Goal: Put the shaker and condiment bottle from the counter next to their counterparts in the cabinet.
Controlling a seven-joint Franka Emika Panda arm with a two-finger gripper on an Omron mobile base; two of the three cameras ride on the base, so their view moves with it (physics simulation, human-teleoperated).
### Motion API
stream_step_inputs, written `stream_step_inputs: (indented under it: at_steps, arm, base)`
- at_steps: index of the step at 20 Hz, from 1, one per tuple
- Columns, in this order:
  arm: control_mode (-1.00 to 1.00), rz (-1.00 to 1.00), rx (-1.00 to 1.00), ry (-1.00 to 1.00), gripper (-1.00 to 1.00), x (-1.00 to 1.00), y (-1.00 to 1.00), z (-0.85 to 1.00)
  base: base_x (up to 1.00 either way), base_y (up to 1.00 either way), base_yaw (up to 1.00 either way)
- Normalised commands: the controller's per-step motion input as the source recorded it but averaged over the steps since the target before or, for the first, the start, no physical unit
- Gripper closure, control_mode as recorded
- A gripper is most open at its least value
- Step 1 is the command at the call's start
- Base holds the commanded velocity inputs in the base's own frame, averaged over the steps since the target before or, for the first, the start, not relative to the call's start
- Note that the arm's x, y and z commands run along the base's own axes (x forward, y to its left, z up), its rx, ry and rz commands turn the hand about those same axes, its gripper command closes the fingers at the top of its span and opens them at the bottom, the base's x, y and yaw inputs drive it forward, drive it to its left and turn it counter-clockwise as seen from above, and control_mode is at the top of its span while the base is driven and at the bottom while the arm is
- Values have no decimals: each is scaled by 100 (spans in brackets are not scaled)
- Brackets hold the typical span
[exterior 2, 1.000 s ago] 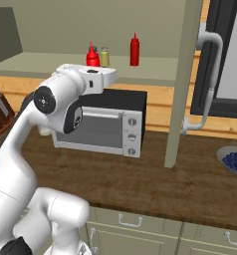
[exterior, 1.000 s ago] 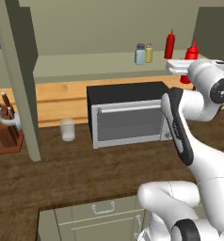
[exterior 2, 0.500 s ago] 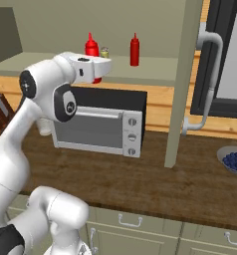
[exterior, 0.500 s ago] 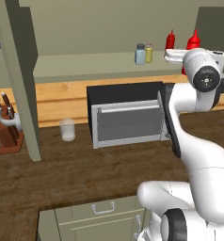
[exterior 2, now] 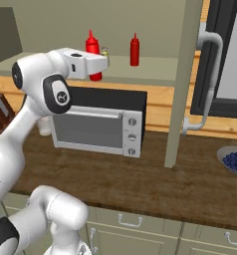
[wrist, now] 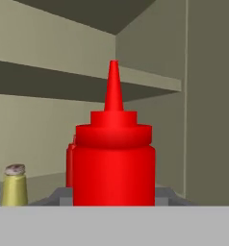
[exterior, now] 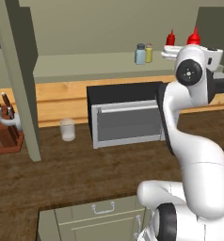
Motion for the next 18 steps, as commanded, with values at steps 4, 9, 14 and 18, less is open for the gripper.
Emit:
stream_step_inputs:
  at_steps: [4,9,14,18]
  arm:
    - [-100,-6,0,16,100,0,-3,0]
    - [-100,-1,0,11,100,6,-9,0]
    - [-100,0,0,1,100,14,-14,0]
    - [-100,0,0,0,100,9,-17,0]
  base:
    - [0,0,0]
    - [0,0,0]
    - [0,0,0]
    - [0,0,0]
